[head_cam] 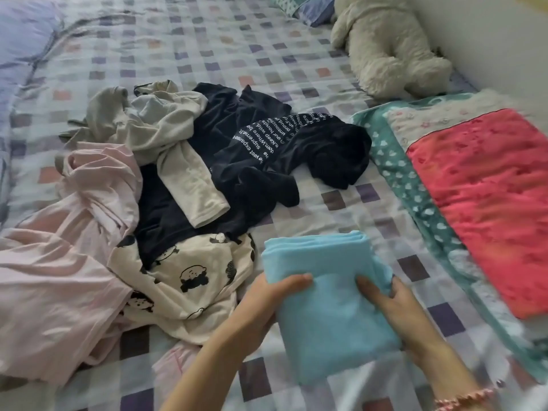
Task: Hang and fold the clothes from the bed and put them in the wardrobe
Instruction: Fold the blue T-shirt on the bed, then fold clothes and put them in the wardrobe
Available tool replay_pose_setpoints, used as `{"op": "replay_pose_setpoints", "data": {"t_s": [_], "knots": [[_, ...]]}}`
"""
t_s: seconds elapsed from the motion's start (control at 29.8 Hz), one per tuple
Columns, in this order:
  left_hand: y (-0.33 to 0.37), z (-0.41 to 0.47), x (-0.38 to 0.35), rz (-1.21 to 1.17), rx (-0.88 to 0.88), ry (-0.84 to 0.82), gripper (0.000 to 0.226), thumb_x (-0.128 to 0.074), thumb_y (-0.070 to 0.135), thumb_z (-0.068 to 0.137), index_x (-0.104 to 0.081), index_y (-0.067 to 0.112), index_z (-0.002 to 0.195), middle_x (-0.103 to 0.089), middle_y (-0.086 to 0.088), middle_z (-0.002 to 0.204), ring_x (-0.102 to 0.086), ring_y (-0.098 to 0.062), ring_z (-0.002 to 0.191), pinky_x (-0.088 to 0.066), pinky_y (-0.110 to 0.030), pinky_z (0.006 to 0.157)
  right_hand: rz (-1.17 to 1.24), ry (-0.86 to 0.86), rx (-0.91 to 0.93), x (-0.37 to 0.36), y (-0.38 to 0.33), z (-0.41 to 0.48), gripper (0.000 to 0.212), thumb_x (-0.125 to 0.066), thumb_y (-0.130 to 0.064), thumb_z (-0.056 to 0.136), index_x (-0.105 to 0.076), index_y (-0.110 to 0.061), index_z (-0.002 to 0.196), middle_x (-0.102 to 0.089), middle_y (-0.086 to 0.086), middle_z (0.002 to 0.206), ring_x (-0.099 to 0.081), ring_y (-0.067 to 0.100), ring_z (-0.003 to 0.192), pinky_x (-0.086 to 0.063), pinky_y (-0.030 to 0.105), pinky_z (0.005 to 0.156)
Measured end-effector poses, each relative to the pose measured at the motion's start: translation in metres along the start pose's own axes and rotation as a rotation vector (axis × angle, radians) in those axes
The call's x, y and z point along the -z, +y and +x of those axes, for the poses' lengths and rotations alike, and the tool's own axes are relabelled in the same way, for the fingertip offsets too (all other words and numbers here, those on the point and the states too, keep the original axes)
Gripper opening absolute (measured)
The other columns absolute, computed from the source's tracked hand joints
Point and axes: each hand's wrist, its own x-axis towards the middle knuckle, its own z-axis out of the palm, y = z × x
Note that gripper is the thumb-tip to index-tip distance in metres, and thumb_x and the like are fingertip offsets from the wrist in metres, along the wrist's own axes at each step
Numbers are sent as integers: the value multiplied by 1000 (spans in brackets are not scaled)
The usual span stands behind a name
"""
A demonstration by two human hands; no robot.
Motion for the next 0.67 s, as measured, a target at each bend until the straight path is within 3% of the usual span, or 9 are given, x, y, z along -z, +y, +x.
{"op": "replay_pose_setpoints", "data": {"t_s": [0.1, 0.17, 0.24, 0.3, 0.34, 0.4, 0.47, 0.57, 0.67], "knots": [[-25, 67, -53, 172, -99, 272, 28, -67, 26, 85, -58, 11, 106, -68, -6, 104, -66, -19, 91, -54, -29, 76, -249, 352, 122, 52, 2, 44, 30, -67, -22, 84, -57, -9, 108, -66, 11, 107, -63, 29, 98, -51, 36, 81], [-60, 110, -84, 602, -313, 491, 29, -54, 24, 91, -51, 14, 118, -59, -2, 119, -57, -19, 108, -47, -29, 90, -631, 555, 74, 77, 13, 69, 35, -63, -14, 86, -48, -2, 115, -58, 22, 116, -55, 39, 107, -43, 42, 86], [-100, 140, -94, 1105, -526, 487, 40, -43, 27, 89, -48, 15, 127, -52, -8, 132, -43, -26, 128, -35, -36, 104, -1016, 724, 212, 79, 28, 83, 45, -52, 2, 79, -48, 6, 124, -52, 29, 122, -52, 45, 110, -44, 48, 88], [-134, 161, -105, 1485, -630, 373, 47, -32, 33, 90, -42, 18, 133, -37, -13, 145, -15, -28, 142, -18, -44, 110, -1161, 632, 504, 76, 38, 98, 46, -45, -1, 76, -57, 4, 121, -56, 28, 122, -54, 43, 111, -45, 49, 92], [-145, 165, -104, 1585, -642, 331, 50, -30, 35, 91, -37, 18, 138, -29, -13, 148, -7, -27, 144, -12, -47, 110, -1219, 538, 606, 72, 46, 106, 42, -41, -12, 85, -58, 0, 121, -56, 26, 124, -50, 37, 118, -40, 45, 100], [-158, 169, -103, 1700, -642, 266, 64, -33, 38, 88, -23, 15, 147, -27, -12, 149, -10, -28, 142, -10, -51, 109, -1280, 327, 582, 75, 58, 118, 50, -22, -34, 100, -52, -11, 131, -49, 17, 137, -31, 23, 134, -15, 39, 112], [-163, 174, -94, 1775, -675, 203, 71, -38, 40, 85, -20, 15, 149, -29, -12, 150, -15, -30, 140, -13, -52, 108, -1306, 239, 537, 88, 73, 130, 56, -10, -46, 100, -37, -20, 142, -34, 7, 149, -10, 14, 143, -3, 40, 113], [-161, 176, -80, 1834, -715, 75, 71, -42, 51, 80, -35, 17, 142, -30, -10, 151, -19, -28, 141, -15, -51, 108, -1358, 180, 555, 113, 91, 137, 58, -10, -53, 98, -15, -26, 150, -12, 1, 157, -2, 12, 145, -5, 44, 114], [-151, 174, -55, 1797, -812, 7, 64, -35, 49, 91, -26, 19, 147, -29, -3, 152, -25, -20, 140, -22, -41, 109, -1303, 234, 632, 117, 93, 145, 59, -12, -54, 97, -11, -29, 150, -2, -7, 158, -3, 9, 145, -9, 44, 114]]}}
